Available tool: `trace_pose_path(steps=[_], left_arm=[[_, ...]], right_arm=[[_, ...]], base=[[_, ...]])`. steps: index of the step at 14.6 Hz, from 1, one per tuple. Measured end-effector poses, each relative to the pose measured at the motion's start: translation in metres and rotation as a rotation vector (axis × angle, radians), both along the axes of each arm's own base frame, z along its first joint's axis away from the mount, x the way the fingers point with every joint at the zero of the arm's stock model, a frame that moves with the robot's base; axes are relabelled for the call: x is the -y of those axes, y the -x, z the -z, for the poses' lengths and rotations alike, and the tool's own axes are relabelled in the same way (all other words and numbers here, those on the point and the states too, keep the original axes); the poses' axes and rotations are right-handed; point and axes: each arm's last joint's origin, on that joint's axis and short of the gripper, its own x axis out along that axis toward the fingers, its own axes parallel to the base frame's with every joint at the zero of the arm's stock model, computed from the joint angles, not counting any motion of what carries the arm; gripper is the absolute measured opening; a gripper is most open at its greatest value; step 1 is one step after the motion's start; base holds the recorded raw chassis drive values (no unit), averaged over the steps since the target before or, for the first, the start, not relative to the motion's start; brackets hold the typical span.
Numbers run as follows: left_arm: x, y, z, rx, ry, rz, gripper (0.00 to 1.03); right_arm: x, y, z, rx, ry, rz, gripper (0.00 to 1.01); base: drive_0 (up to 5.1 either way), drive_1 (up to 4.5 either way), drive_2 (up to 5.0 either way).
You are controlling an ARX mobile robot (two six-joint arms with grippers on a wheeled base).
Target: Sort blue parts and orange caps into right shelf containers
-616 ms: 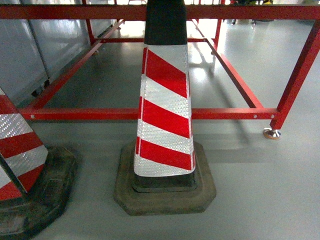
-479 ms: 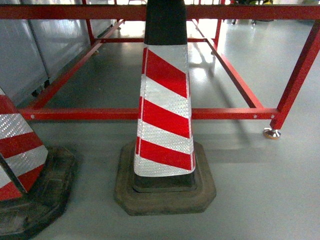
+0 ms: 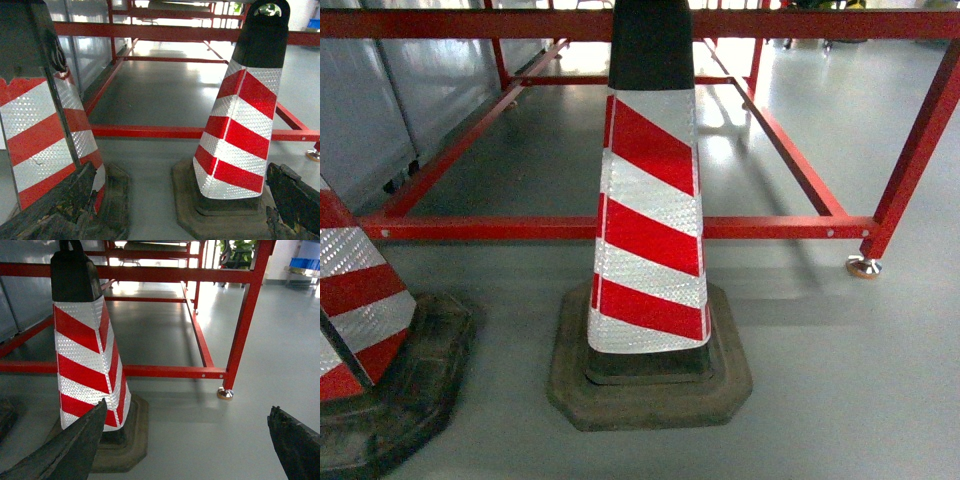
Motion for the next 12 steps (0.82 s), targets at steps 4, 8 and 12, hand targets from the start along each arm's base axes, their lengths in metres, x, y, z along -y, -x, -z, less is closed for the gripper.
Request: trace_pose_path(steps=[4,8,12], left_arm=[[0.0000,0.0000,0.0000,0.000,0.000,0.000,0.98],[0.0000,0.0000,0.0004,-0.005,0.000,0.001,0.98],[0.0001,0.0000,0.0001,-0.001,-0.002,0.003,0.98]], right_arm=[[0.0000,0.0000,0.0000,0.000,0.000,0.000,0.98],[0.0000,0.0000,0.0003,-0.003,0.000,0.000,0.98],[0.0000,0.0000,0.0000,0.000,0.000,0.001,0.98]], base=[[0.0,0.00,0.0],[0.0,0.00,0.0],[0.0,0.00,0.0]])
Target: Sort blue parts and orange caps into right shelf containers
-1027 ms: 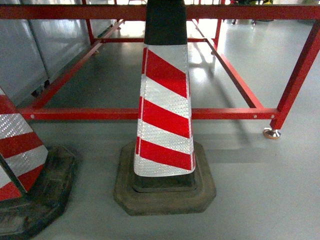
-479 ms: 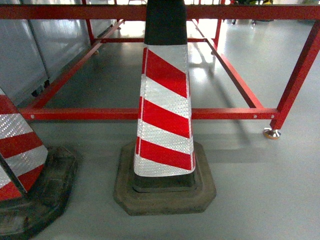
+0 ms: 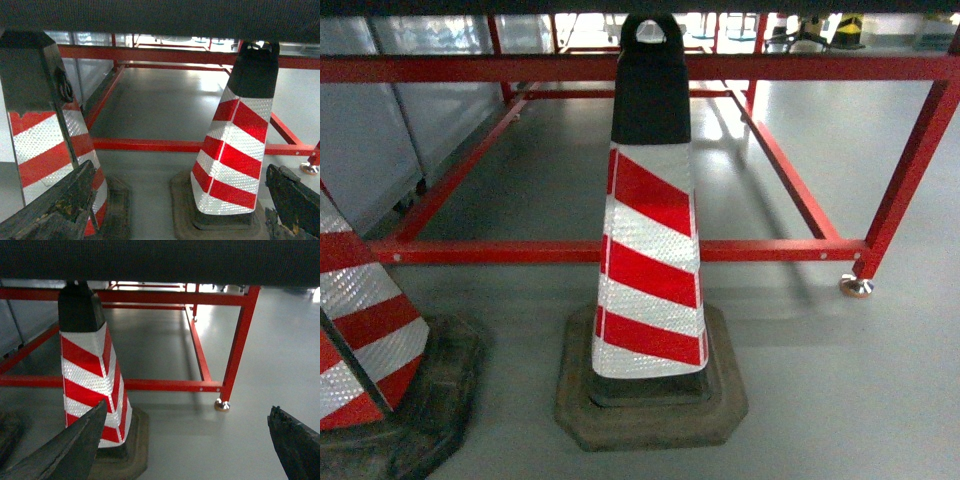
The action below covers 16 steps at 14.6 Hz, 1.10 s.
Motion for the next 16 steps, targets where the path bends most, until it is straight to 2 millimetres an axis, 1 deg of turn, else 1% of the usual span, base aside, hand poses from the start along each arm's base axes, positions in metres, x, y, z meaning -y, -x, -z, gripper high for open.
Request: trace_pose_path(steps=[16], left_arm=[[0.0000,0.0000,-0.0001,0.001,-0.009,-0.001,0.98]], right_arm=[[0.0000,0.0000,0.0000,0.000,-0.008,0.000,0.98]], base=[[0.0,0.00,0.0]])
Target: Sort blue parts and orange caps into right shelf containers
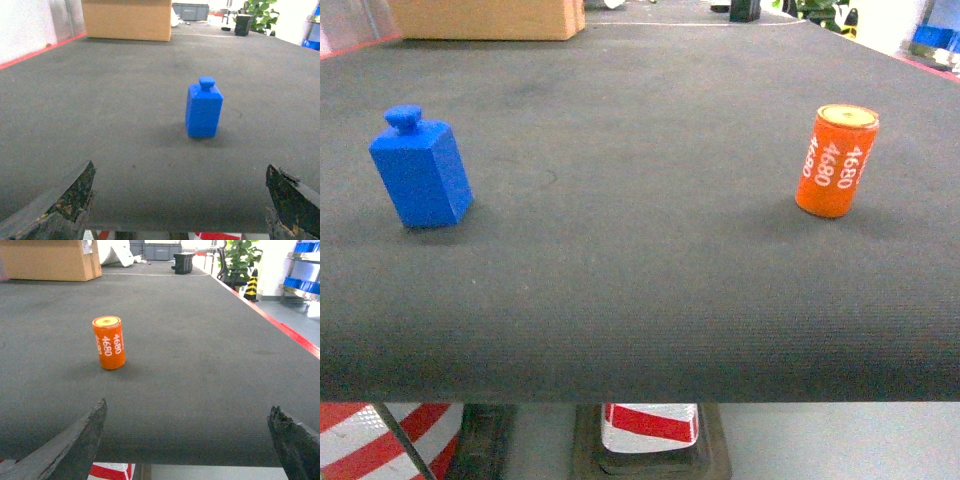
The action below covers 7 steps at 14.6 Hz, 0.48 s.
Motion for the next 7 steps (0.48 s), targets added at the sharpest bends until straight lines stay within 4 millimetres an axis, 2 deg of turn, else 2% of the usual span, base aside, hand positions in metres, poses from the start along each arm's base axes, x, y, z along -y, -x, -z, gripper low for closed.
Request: trace_pose_path(steps=[7], left_arm=[[0.0000,0.0001,-0.0013,0.010,0.000,-0.001,0.98]], right_arm=[[0.0000,0.0000,-0.0008,0.008,0.001,0.000,0.98]], base=[[0.0,0.00,0.0]])
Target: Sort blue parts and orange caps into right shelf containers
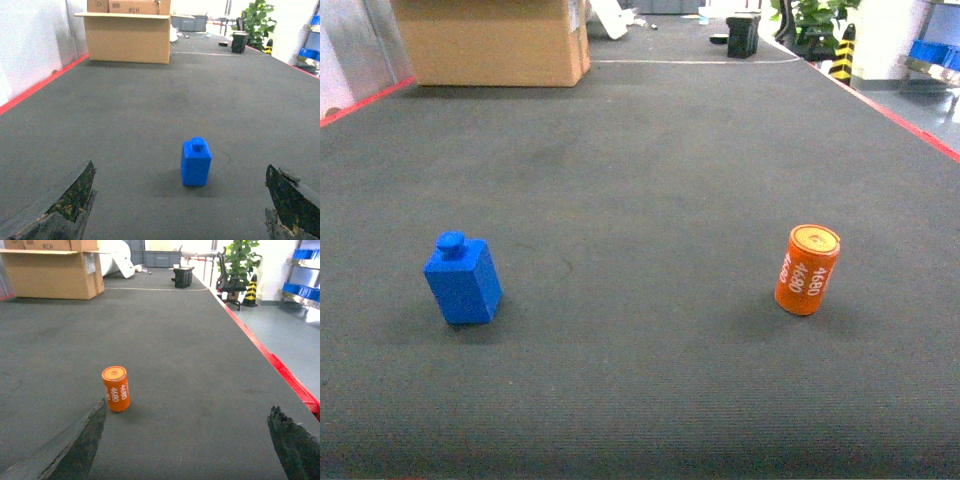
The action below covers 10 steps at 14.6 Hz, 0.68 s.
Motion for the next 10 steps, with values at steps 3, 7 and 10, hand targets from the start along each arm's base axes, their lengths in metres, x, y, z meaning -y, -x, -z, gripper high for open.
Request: trace_pose_path(steps=[3,7,10], left_arm=[[0.0000,-0.0001,0.0012,-0.010,0.000,0.000,0.98],[0.0000,-0.0001,0.0012,-0.010,0.000,0.000,0.98],[0.0000,-0.0001,0.0012,-0.010,0.000,0.001,0.98]], right_arm=[[0.0000,0.0000,0.0008,-0.009,0.000,0.000,0.98],[0.0000,0.0000,0.0008,-0.008,0.000,0.000,0.98],[0.0000,0.0000,0.0008,-0.008,0.000,0.000,0.98]], base=[[0.0,0.00,0.0],[0.0,0.00,0.0],[0.0,0.00,0.0]])
